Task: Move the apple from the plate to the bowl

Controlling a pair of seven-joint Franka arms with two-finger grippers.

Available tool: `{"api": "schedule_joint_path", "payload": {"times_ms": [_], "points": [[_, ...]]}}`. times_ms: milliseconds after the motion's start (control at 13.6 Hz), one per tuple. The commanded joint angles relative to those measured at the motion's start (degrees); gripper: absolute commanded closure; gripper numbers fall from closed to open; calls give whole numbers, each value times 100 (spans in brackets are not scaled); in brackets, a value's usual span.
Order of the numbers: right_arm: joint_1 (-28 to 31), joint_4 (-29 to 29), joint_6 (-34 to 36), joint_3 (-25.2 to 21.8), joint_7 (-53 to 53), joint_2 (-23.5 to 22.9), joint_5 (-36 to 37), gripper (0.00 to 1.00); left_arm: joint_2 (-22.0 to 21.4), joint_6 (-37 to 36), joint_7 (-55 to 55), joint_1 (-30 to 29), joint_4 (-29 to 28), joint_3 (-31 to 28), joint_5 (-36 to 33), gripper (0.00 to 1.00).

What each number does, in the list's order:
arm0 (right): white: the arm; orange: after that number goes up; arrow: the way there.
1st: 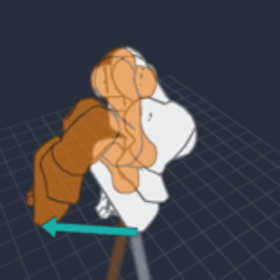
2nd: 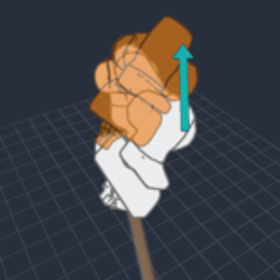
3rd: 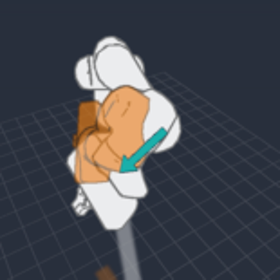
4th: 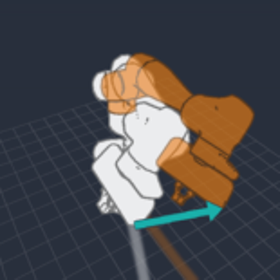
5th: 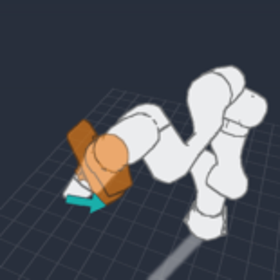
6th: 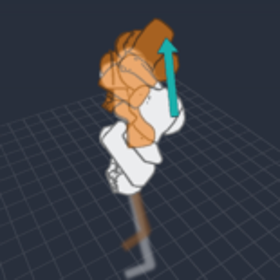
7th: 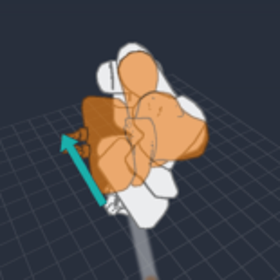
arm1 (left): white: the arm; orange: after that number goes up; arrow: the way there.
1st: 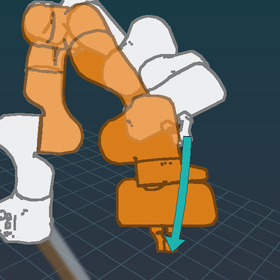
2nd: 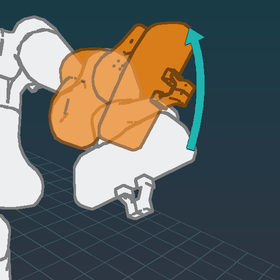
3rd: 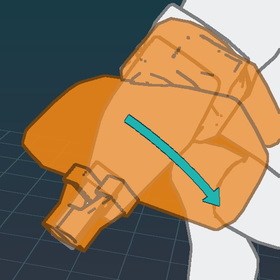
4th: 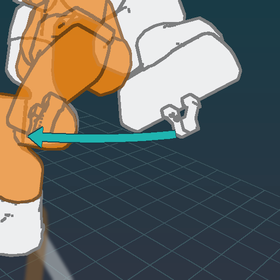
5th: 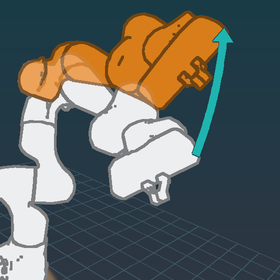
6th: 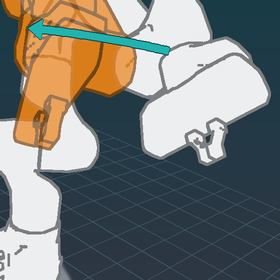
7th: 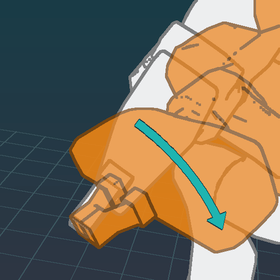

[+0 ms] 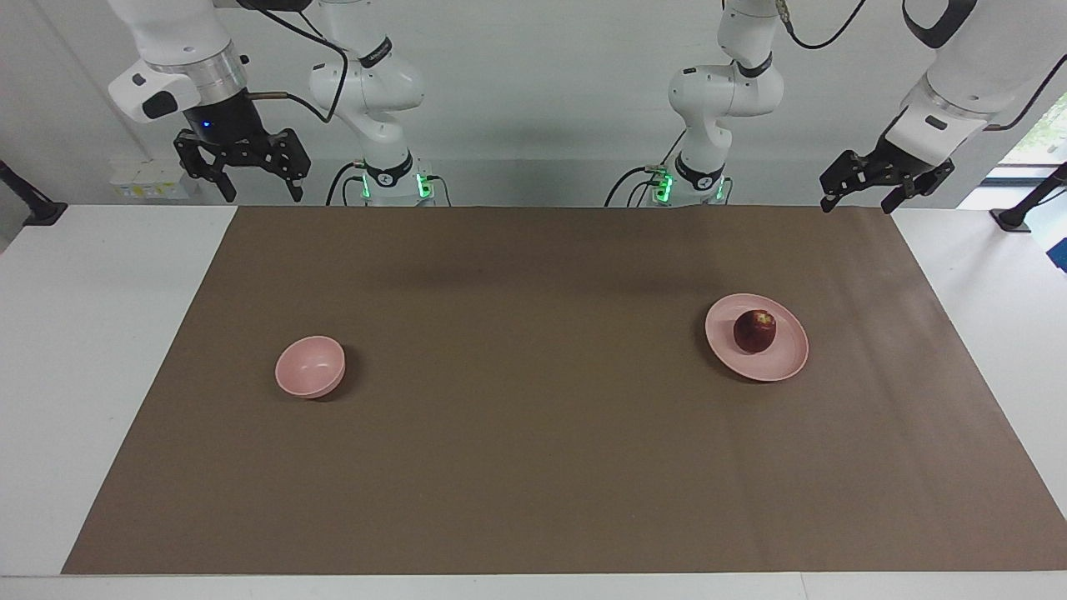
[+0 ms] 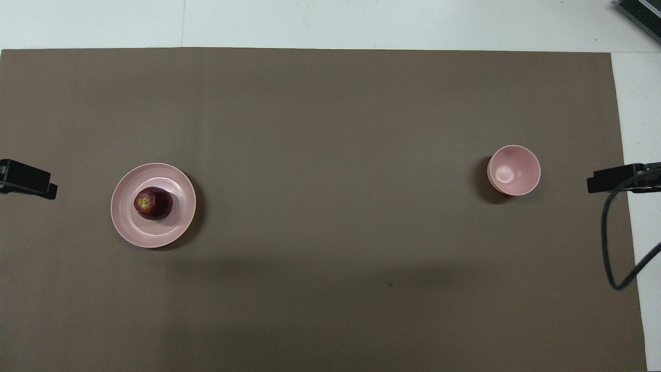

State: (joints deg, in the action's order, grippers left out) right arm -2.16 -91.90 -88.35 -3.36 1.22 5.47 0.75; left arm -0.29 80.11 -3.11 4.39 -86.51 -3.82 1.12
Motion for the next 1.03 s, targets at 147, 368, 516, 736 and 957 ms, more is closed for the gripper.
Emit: {"api": "schedule_joint_path", "payload": {"times_ms": [147, 368, 516, 736, 957], "points": [[32, -144, -15, 19, 89, 130, -4, 0, -50, -66, 12, 0, -15, 21, -33, 0], [32, -144, -15, 11, 89, 130, -4, 0, -172, 4, -5, 0, -199, 4, -33, 0], [32, -144, -15, 11, 89, 130, -4, 0, -182, 197, 12, 0, -384, 21, -33, 0], [32, -144, -15, 19, 89, 130, -4, 0, -225, 382, 56, 0, -752, 4, -33, 0], [32, -144, -15, 20, 89, 130, -4, 0, -392, 1039, 38, 0, -1437, 21, -33, 0]]}}
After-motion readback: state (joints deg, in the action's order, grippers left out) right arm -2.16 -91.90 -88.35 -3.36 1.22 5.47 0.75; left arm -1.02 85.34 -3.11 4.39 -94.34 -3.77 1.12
